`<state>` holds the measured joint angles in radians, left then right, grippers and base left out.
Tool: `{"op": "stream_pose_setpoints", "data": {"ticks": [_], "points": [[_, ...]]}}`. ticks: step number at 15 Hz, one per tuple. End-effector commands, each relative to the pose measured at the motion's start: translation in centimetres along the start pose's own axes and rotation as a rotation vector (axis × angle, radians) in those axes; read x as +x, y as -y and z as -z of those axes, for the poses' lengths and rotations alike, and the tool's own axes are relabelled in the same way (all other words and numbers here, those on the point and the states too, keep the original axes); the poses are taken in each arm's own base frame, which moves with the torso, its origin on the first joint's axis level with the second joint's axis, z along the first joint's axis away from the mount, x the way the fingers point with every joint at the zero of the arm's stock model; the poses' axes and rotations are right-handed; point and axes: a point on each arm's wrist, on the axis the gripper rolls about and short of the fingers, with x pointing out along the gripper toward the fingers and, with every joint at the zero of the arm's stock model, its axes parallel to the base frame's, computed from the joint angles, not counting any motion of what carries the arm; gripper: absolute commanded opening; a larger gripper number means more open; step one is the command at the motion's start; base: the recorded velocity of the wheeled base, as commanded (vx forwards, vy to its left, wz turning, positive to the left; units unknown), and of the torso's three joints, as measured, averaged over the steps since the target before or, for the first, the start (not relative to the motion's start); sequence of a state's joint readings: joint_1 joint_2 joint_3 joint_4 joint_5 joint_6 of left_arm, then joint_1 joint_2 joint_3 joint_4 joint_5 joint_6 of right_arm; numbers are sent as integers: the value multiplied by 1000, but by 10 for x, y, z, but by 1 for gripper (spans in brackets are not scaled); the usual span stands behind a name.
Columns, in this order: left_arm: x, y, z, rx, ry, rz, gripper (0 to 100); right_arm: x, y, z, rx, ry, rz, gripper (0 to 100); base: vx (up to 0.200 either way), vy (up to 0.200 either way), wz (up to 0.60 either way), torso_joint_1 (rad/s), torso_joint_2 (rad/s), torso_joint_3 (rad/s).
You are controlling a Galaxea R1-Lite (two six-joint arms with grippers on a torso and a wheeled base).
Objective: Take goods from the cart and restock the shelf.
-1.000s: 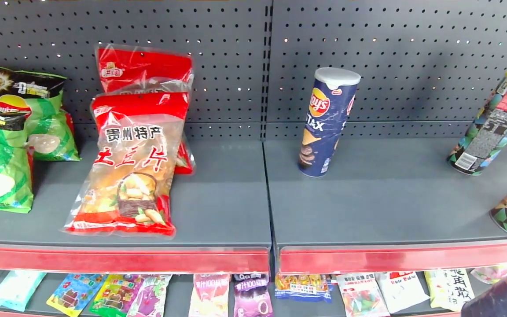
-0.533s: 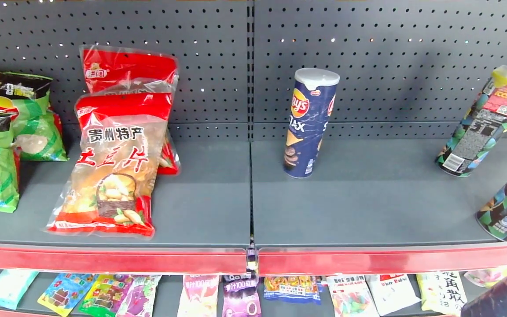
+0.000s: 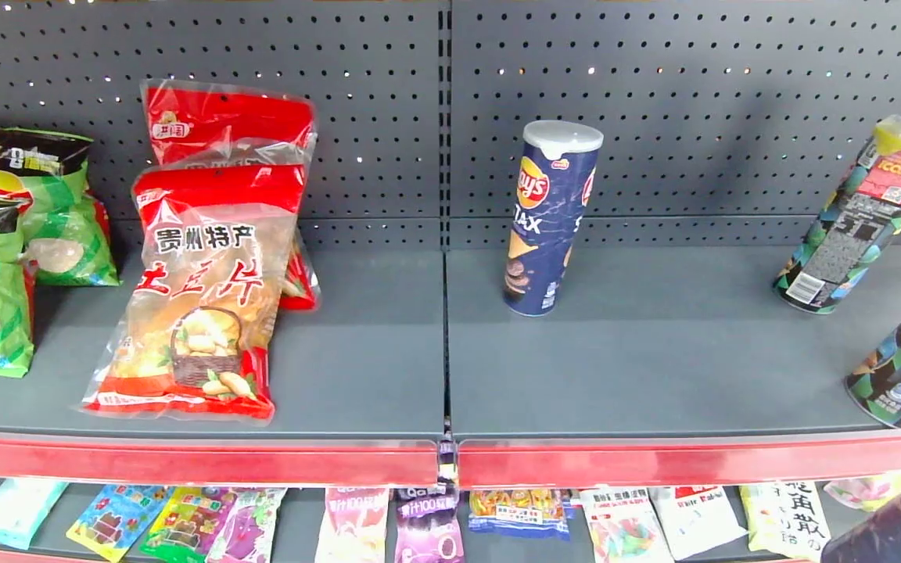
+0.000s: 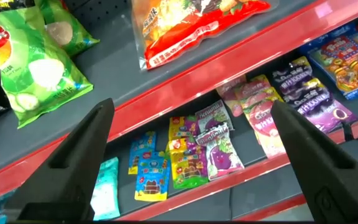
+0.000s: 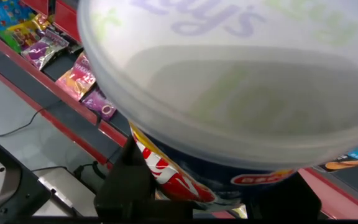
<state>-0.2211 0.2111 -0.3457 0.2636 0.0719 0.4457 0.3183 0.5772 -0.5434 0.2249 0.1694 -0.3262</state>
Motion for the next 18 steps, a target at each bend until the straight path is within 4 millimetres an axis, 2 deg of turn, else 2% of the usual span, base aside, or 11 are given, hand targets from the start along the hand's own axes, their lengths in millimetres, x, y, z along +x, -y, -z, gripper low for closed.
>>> {"op": "stream_pose_setpoints", "data": {"ticks": [1, 8, 11, 16, 18], "points": [[1, 0, 0, 1, -4, 3, 100, 0, 0, 1, -4, 0, 0, 0, 0, 0, 0, 0, 0, 0], [0, -1, -1, 1, -1, 0, 100, 0, -1, 7, -27, -35, 61, 0, 0, 0, 0, 0, 0, 0], [1, -1, -2, 9, -4, 2, 100, 0, -1, 8, -27, -35, 61, 0, 0, 0, -600, 2, -1, 2], [3, -2, -4, 37, -12, 7, 100, -1, -1, 7, -28, -24, 58, 0, 0, 0, 0, 0, 0, 0], [7, -6, -15, 63, -18, 28, 100, -3, -2, 7, -26, -10, 60, 0, 0, 0, 0, 0, 0, 0]]}}
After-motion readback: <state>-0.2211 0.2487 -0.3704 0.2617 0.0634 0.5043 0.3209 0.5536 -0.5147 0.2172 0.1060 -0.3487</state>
